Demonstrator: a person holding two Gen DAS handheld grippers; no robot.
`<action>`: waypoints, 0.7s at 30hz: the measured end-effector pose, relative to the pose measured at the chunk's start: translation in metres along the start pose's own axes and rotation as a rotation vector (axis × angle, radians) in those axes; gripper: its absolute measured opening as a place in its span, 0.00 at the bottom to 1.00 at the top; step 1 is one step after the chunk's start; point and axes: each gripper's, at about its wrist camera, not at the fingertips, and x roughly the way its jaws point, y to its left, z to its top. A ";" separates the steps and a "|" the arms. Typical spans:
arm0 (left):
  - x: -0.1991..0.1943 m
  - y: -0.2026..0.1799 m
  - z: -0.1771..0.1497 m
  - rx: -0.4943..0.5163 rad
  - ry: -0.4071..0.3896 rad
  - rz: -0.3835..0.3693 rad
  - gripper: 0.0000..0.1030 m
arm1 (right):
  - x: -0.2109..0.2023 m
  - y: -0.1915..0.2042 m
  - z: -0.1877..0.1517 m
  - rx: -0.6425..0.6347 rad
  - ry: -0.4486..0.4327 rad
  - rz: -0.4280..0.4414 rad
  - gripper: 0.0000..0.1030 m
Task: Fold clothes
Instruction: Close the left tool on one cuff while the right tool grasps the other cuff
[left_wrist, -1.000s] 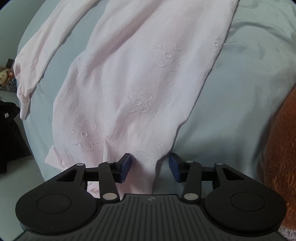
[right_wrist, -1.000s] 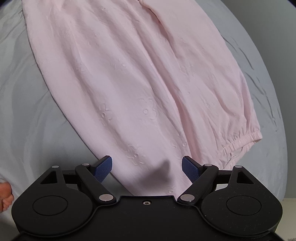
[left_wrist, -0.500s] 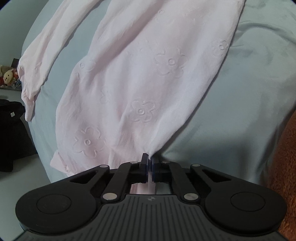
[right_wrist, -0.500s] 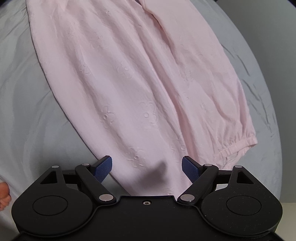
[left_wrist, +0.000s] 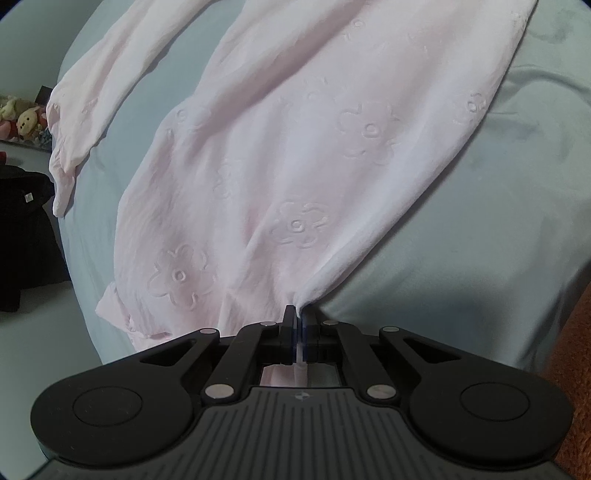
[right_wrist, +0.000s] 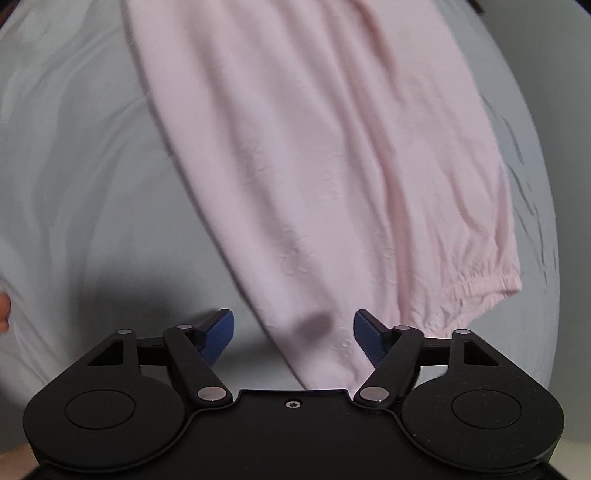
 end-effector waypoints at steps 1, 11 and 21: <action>0.000 0.001 0.000 -0.005 0.001 -0.001 0.02 | 0.003 0.003 0.002 -0.022 0.009 0.004 0.42; 0.008 0.002 0.000 -0.015 -0.009 0.003 0.02 | 0.025 0.017 0.019 -0.182 0.057 -0.033 0.35; 0.018 -0.021 0.016 -0.041 -0.030 0.006 0.02 | 0.033 0.005 0.031 -0.204 0.062 -0.093 0.06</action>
